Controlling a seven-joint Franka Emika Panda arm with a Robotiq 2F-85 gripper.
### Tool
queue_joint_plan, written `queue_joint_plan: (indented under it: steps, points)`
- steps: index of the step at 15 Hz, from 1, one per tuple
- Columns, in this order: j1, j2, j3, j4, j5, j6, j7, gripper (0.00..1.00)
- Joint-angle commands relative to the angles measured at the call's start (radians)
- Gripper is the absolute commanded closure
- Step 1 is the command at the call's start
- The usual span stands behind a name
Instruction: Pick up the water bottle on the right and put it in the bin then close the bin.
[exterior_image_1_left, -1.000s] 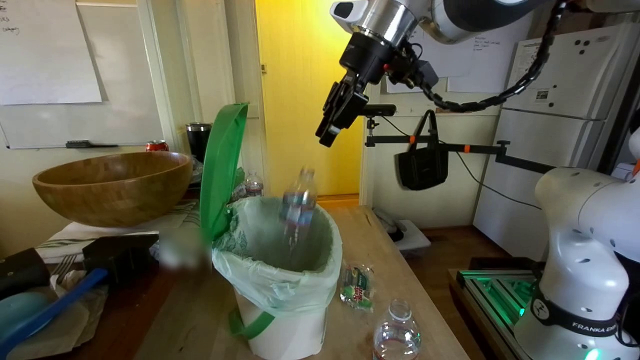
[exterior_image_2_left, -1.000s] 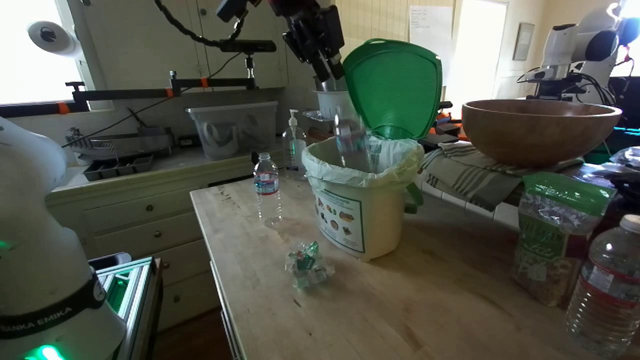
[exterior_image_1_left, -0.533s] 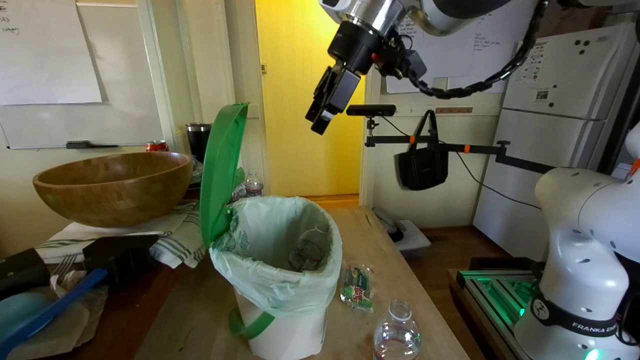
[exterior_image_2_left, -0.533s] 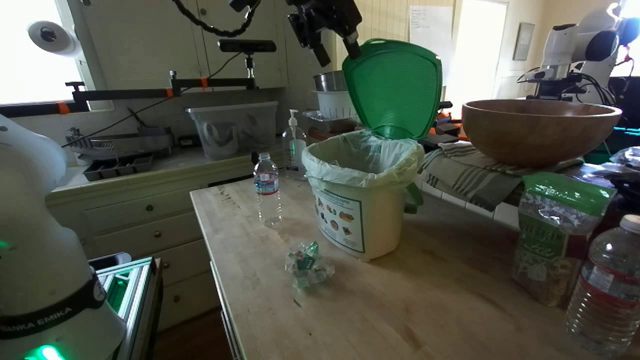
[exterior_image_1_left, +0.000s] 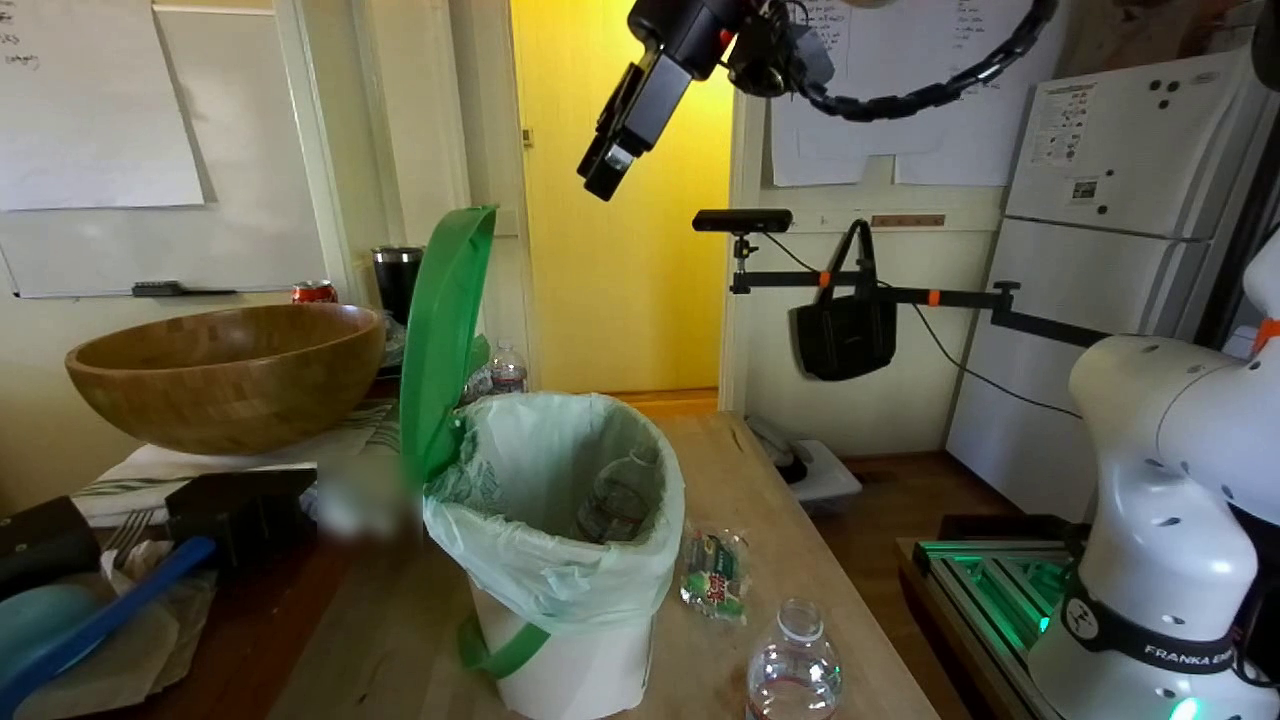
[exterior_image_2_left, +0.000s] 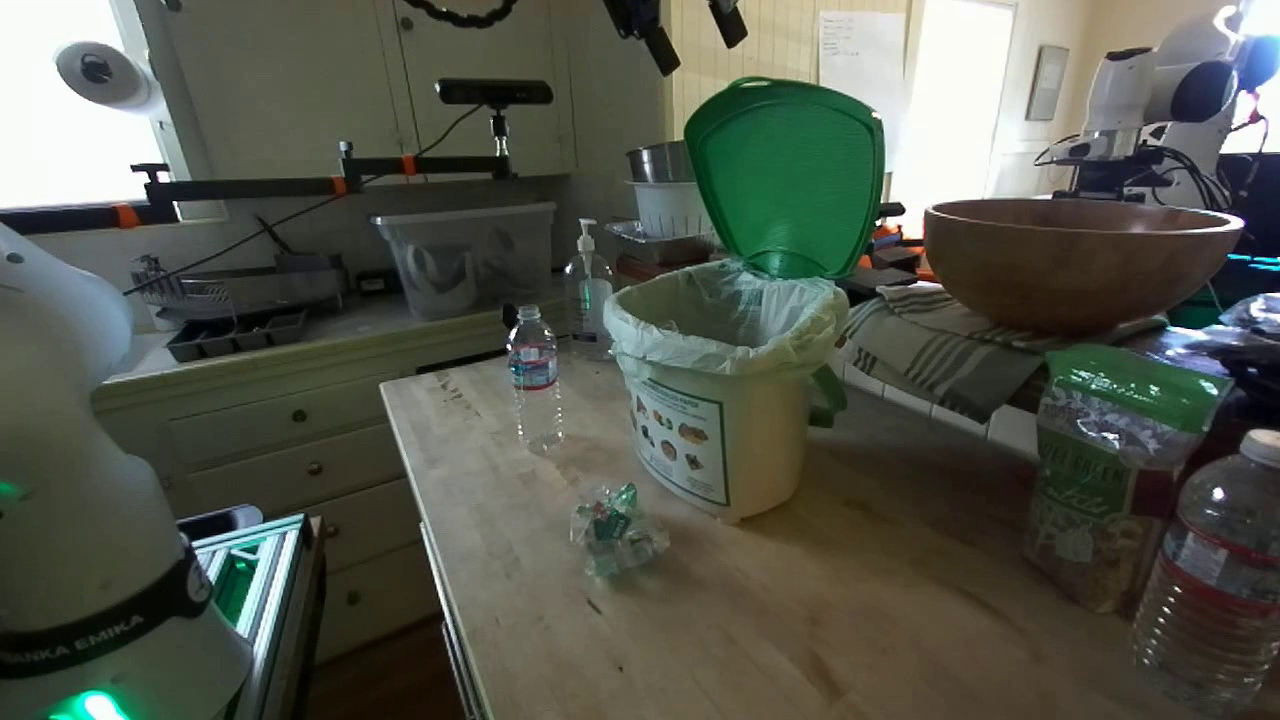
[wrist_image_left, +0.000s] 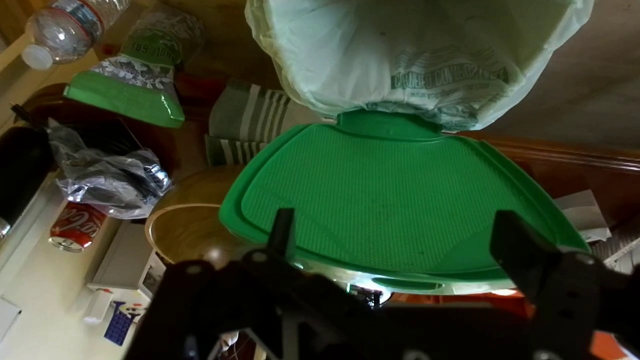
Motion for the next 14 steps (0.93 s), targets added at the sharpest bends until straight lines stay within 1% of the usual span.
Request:
queue_joint_plan:
  steps: [1, 3, 4, 8, 10, 14]
  points:
    - [-0.010, 0.009, 0.008, 0.008, 0.006, -0.003, -0.004, 0.00]
    - [-0.010, 0.014, 0.008, 0.011, 0.006, -0.003, -0.004, 0.00]
    - [0.003, 0.010, -0.003, 0.004, 0.047, 0.033, -0.002, 0.00]
    - [0.013, 0.045, -0.014, 0.042, 0.124, 0.159, 0.005, 0.00]
    - [0.021, 0.065, -0.023, 0.059, 0.163, 0.194, -0.003, 0.00]
    - [0.026, 0.127, -0.032, 0.101, 0.220, 0.199, -0.003, 0.00]
